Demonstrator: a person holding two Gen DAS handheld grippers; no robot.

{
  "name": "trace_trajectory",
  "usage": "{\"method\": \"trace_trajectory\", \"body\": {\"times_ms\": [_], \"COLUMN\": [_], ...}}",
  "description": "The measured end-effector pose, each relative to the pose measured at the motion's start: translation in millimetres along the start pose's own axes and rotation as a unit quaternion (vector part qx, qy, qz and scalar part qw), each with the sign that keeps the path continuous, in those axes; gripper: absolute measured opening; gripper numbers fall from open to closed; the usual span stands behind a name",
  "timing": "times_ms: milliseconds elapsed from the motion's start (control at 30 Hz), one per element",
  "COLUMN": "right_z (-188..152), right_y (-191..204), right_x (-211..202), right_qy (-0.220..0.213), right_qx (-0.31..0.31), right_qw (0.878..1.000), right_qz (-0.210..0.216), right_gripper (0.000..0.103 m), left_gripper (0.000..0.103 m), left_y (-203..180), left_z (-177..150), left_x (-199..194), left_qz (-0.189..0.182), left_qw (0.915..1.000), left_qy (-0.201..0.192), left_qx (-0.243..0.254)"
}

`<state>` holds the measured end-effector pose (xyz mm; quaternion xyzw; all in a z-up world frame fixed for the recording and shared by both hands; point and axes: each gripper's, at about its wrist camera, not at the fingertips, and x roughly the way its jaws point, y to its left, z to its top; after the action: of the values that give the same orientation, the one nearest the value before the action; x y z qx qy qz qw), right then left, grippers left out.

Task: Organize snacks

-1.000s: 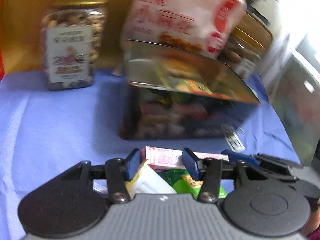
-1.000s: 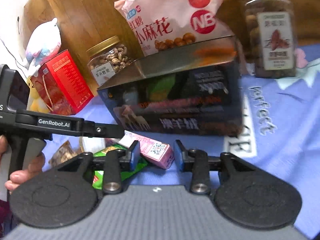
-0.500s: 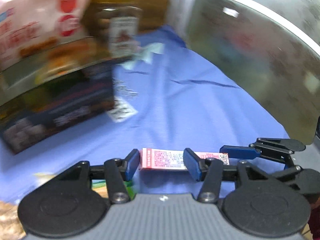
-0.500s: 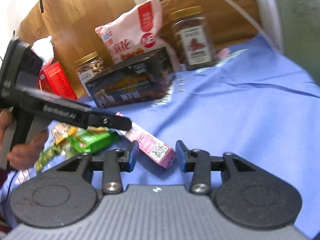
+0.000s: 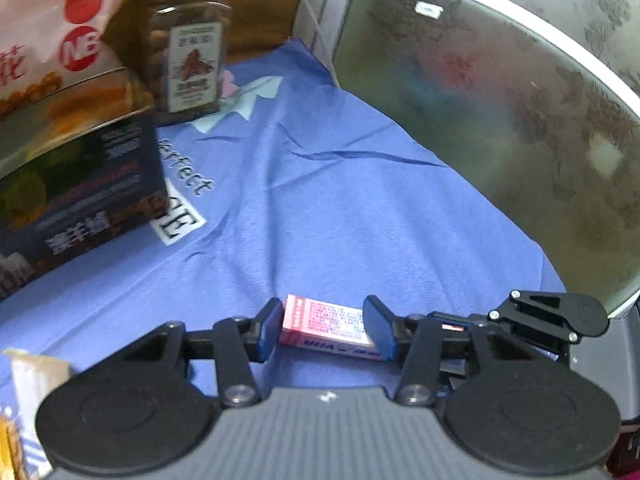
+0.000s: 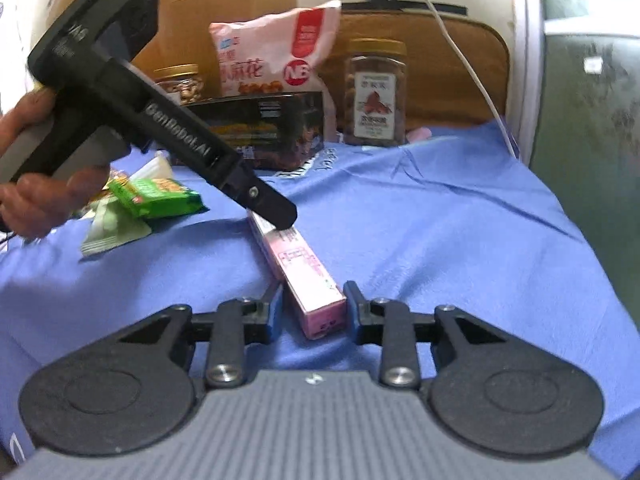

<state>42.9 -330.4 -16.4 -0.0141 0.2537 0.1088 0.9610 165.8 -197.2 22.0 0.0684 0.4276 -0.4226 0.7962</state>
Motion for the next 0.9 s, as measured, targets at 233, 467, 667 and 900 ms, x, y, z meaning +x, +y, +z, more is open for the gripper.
{"method": "trace_trajectory", "body": {"times_ms": [233, 467, 667, 900], "right_z": [61, 159, 208, 208], "right_y": [13, 29, 39, 55], "right_x": [19, 97, 188, 239], "right_qy": [-0.052, -0.074, 0.002, 0.060], "right_qx": [-0.073, -0.144, -0.128, -0.132], "right_qw": [0.995, 0.983, 0.980, 0.977], "right_qz": [0.030, 0.083, 0.151, 0.155], "right_gripper": [0.034, 0.034, 0.034, 0.040], "left_gripper": [0.045, 0.045, 0.045, 0.047], "left_y": [41, 123, 198, 223], "left_z": [28, 71, 84, 84], "left_x": [-60, -97, -81, -51], "left_qz": [0.032, 0.105, 0.162, 0.207], "left_qw": [0.9956, 0.9783, 0.9628, 0.9593], "left_qy": [-0.081, -0.145, -0.132, -0.097], "left_qx": [-0.036, -0.105, -0.171, -0.166]}}
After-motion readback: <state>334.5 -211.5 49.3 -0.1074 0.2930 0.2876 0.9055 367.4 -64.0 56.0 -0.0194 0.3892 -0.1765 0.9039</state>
